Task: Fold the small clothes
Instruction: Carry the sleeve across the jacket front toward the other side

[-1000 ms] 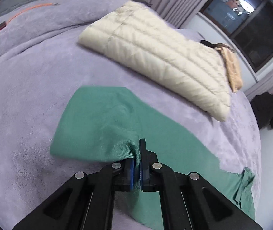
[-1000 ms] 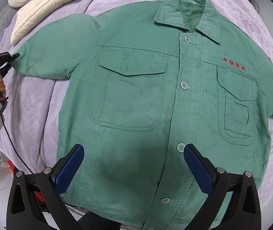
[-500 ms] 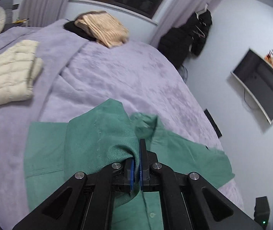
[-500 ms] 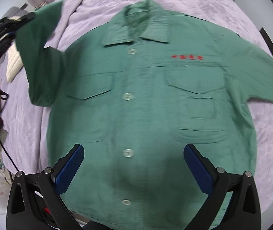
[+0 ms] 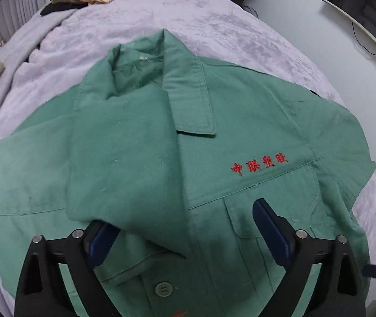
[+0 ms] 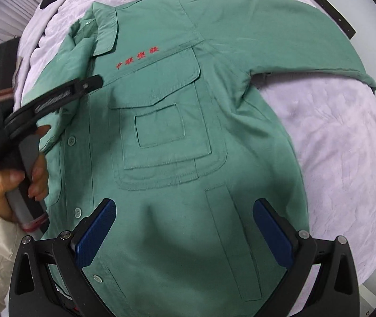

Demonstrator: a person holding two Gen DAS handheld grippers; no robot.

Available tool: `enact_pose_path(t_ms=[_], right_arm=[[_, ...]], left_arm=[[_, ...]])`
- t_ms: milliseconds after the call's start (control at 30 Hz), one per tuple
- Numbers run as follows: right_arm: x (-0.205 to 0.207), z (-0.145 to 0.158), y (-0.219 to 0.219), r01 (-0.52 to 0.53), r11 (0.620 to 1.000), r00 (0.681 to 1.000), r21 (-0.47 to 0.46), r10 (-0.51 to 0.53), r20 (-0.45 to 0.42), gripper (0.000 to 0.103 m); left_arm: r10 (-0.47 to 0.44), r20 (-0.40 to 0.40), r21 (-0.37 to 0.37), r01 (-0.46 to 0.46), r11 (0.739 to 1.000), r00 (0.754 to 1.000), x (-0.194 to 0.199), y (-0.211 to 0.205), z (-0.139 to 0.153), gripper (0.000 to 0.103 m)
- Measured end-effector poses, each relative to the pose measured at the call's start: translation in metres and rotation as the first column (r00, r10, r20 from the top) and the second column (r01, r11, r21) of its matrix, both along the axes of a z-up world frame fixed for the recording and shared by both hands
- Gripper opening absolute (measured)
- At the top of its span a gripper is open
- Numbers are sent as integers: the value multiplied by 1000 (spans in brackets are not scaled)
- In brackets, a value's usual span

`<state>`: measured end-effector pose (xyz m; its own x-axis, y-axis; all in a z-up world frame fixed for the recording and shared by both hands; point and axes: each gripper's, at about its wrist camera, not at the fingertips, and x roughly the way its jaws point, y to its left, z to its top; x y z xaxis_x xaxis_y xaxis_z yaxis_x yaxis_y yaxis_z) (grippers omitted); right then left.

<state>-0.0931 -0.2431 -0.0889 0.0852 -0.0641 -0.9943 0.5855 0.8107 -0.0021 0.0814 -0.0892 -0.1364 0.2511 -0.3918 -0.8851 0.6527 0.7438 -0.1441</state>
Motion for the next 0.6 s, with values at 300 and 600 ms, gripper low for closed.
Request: enact_pose_path(t_ms=[300,600], right_arm=[[107,-9,52,-357,909,925,-213,377,58,103],[199,-96,122,-637,572,735,-518,654,-181,98]], left_arm=[[270,17,41,-271,962,963,33,138,31,97],[467,-24,214,-451,866,884,64,229,-38,97]])
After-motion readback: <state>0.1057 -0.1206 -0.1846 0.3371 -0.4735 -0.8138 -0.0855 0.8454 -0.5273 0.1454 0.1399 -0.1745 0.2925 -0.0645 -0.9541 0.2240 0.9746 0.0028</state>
